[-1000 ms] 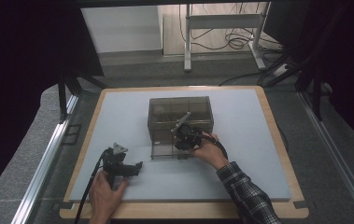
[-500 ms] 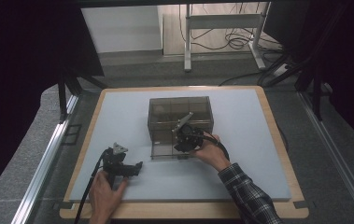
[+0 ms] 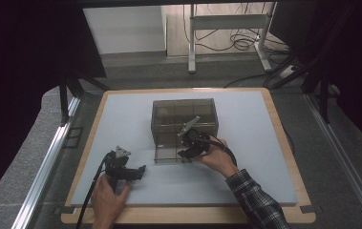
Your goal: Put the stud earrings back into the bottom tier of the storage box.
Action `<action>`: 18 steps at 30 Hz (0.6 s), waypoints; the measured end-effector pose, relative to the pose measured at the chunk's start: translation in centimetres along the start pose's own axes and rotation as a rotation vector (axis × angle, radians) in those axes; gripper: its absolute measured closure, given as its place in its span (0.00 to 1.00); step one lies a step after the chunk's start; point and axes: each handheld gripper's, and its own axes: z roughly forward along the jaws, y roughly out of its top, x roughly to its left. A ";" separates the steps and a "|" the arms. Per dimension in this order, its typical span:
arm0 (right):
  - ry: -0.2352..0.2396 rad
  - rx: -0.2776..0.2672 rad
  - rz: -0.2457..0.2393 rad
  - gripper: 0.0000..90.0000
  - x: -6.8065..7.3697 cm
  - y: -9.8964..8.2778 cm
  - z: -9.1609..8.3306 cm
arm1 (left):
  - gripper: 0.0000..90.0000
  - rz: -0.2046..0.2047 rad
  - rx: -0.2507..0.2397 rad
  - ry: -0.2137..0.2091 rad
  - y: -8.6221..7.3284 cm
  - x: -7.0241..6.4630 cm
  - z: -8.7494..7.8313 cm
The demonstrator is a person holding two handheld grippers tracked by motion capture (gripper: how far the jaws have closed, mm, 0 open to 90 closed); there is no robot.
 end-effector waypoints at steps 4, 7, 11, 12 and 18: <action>0.000 -0.005 0.002 0.54 0.1 -0.1 -0.2 | 0.00 -0.001 -0.001 0.000 0.0 0.0 0.0; 0.001 -0.013 0.001 0.51 0.3 -0.1 -0.5 | 0.00 -0.002 -0.003 0.001 0.0 0.0 0.0; 0.005 -0.024 0.004 0.47 0.6 -0.2 -0.8 | 0.00 0.001 -0.003 0.001 0.0 0.0 0.0; 0.005 -0.024 0.004 0.47 0.6 -0.2 -0.8 | 0.00 0.001 -0.003 0.001 0.0 0.0 0.0; 0.007 -0.025 0.006 0.41 0.8 -0.5 -1.0 | 0.00 0.000 -0.003 0.001 0.0 0.0 0.0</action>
